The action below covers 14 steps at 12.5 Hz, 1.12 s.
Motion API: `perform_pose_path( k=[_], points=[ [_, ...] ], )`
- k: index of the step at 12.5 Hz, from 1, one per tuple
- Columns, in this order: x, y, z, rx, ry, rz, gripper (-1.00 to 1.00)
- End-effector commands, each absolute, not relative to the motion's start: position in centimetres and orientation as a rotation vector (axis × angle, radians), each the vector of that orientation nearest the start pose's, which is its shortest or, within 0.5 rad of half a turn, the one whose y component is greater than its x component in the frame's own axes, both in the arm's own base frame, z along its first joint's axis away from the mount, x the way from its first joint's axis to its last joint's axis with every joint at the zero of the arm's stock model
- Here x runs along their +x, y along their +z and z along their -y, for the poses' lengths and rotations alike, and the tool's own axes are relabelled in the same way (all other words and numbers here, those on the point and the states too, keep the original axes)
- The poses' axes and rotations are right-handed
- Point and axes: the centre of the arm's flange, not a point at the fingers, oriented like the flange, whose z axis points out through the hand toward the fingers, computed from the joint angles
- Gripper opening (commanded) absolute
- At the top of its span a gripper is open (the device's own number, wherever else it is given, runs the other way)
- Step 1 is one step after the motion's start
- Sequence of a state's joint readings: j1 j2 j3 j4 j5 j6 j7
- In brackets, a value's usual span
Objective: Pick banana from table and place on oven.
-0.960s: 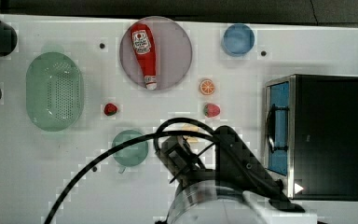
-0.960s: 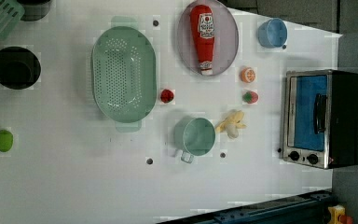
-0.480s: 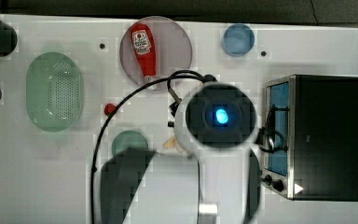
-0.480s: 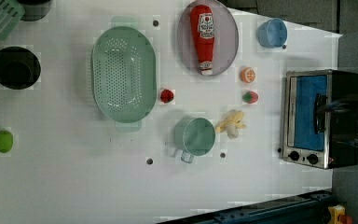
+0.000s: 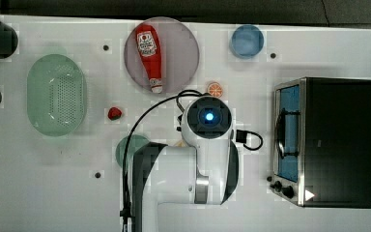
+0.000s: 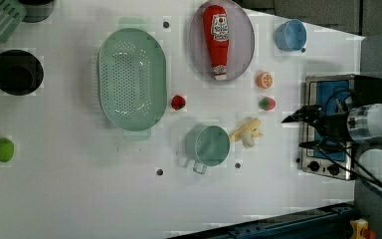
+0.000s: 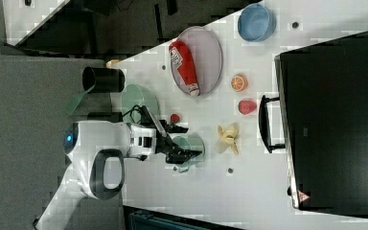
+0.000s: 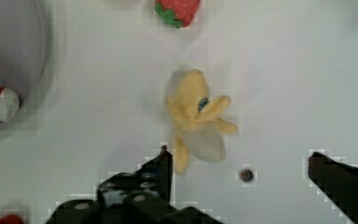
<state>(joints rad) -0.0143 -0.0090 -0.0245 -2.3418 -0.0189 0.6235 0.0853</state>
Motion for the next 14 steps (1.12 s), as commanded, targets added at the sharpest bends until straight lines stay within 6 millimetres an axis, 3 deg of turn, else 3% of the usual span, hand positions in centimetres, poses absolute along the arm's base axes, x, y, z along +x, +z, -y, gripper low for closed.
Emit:
perform_pose_path(
  k=[1, 8, 12, 13, 14],
  points=[
    [49.1, 30.1, 2.0, -2.855, 0.114, -1.413, 1.00],
    [48.8, 19.8, 0.1, -2.870, 0.156, -1.382, 1.00],
    [48.4, 16.7, -0.4, -2.870, 0.166, -1.381, 1.00],
    [48.4, 16.3, -0.4, -2.868, 0.155, -1.378, 0.92],
    [48.5, 16.2, -0.5, -2.865, 0.142, -1.376, 0.68]
  ],
)
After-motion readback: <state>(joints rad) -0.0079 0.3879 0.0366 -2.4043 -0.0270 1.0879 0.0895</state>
